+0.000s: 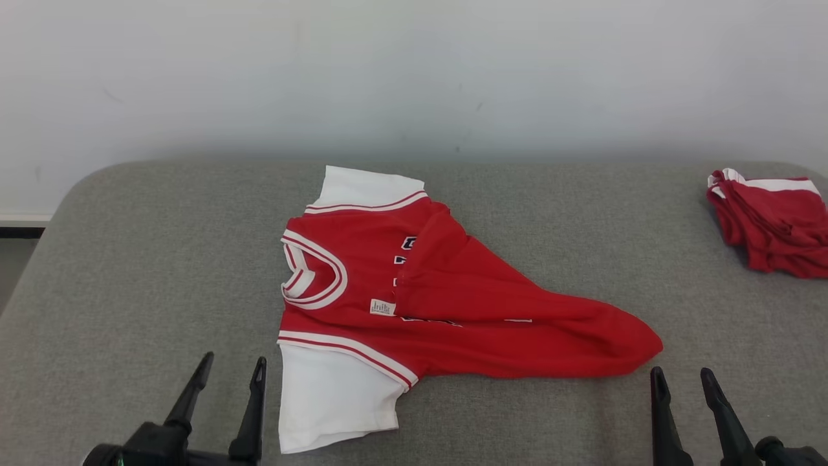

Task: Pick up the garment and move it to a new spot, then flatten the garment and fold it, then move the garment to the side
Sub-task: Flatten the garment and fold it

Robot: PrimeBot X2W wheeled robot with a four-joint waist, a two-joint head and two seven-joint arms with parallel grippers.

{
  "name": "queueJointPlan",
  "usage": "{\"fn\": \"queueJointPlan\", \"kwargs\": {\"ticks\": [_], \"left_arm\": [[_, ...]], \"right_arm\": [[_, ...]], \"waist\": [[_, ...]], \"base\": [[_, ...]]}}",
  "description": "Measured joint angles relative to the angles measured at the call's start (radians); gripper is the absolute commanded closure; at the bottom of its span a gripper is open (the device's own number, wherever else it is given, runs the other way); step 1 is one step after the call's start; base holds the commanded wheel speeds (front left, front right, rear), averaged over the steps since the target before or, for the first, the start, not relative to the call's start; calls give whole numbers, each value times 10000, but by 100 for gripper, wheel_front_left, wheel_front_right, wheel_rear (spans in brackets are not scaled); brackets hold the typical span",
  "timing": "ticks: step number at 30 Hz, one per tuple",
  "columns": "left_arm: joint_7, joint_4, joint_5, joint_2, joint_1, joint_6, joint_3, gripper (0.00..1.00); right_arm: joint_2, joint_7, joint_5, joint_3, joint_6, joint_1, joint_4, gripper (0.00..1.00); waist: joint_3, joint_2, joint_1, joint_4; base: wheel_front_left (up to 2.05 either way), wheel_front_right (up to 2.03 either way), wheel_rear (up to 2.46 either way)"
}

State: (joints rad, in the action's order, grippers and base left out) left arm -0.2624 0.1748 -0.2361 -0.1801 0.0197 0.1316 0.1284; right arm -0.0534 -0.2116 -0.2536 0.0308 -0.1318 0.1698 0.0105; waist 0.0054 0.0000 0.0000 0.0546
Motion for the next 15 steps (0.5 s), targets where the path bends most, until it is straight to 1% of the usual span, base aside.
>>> {"fn": "queueJointPlan", "kwargs": {"ticks": [6,15], "left_arm": [[2,1030,-242,-625,1235,0,570,0],[706,2637,-978,-1444,2754,2,1170,0]], "right_arm": [[8,-31,-8,-249,0,-368,-234,0],[13,-184,-27,-245,0,-853,-660,0]], "waist": [[353,0,0,-297],[1011,1,2,-899]], "base": [[0,0,0],[0,0,0]]}}
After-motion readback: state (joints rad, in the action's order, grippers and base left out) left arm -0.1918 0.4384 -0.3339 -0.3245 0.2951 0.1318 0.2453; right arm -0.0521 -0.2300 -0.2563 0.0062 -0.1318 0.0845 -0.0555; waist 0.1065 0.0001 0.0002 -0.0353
